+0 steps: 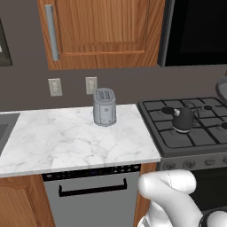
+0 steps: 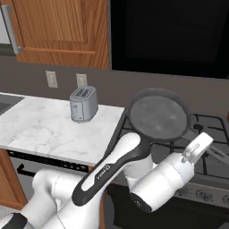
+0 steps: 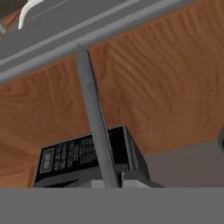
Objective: Pick the pan from the cabinet and place it on the stove. Then turn on the stove burner for the pan.
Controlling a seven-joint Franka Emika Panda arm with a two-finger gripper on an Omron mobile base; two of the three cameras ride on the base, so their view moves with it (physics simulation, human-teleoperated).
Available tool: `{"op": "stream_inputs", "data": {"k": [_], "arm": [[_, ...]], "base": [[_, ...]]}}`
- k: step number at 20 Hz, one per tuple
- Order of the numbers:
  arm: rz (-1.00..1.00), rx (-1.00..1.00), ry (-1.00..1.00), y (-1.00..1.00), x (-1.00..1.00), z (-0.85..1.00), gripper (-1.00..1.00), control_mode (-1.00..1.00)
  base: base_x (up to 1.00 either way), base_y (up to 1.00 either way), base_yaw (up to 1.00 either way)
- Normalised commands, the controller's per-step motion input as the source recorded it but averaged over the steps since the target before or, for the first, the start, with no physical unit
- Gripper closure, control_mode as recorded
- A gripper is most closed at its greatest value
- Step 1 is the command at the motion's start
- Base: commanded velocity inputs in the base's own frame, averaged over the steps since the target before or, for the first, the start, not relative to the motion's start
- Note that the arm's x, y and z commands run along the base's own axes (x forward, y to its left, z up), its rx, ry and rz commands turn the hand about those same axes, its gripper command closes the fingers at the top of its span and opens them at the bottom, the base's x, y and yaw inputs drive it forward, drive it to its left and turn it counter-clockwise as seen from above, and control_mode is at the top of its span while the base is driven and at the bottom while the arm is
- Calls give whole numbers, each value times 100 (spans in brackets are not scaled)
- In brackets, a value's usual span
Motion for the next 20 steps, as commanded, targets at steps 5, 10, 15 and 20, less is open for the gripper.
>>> {"op": "stream_inputs", "data": {"k": [5, 10, 15, 20], "arm": [[4, -3, 0, -55, 34, -82, 100, -100], [0, -6, 0, -47, 22, -60, 100, -100], [-1, -8, 0, -52, 1, -22, 100, -100], [-5, -15, 1, -30, 1, -13, 100, -100]], "base": [[0, 0, 0], [0, 0, 0], [0, 0, 0], [0, 0, 0]]}}
